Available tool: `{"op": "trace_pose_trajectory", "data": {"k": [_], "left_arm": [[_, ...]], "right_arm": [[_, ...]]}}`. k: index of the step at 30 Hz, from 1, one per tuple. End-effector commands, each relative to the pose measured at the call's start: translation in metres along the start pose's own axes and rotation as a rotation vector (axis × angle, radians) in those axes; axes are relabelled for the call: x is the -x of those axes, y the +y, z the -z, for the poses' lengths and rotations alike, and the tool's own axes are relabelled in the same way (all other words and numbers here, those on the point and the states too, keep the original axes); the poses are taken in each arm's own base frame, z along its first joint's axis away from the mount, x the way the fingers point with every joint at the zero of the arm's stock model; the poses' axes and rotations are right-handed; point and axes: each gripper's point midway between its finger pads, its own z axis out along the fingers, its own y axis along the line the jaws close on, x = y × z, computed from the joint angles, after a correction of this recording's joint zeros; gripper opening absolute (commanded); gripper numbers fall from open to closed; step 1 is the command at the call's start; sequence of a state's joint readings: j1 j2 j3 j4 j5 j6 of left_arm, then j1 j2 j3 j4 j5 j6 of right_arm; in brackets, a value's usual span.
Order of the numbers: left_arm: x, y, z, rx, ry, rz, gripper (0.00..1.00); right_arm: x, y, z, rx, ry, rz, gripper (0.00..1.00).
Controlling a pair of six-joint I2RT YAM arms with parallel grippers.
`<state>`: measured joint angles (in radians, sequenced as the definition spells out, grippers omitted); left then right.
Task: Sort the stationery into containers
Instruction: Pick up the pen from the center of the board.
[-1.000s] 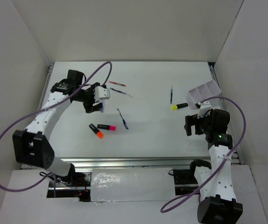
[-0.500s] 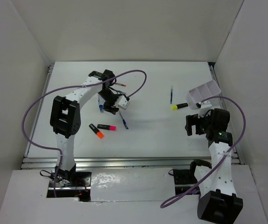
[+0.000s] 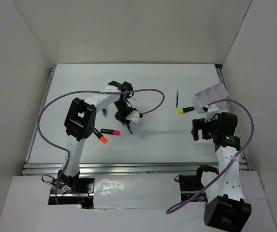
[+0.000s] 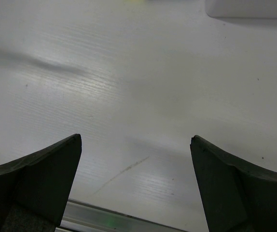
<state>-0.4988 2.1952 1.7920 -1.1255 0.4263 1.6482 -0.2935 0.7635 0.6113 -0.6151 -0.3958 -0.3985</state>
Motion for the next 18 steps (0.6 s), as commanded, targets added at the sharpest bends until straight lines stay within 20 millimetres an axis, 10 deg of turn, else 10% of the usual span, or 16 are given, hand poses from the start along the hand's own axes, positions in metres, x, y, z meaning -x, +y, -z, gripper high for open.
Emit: {"op": "trace_pose_trajectory", "data": {"k": [1, 18], "left_arm": [[-0.007, 0.000, -0.005, -0.019, 0.020, -0.035, 0.51], [-0.030, -0.007, -0.031, -0.029, 0.142, -0.039, 0.16]], "right_arm": [[0.004, -0.006, 0.001, -0.021, -0.013, 0.008, 1.00], [0.015, 0.001, 0.010, 0.002, -0.058, 0.028, 1.00]]}}
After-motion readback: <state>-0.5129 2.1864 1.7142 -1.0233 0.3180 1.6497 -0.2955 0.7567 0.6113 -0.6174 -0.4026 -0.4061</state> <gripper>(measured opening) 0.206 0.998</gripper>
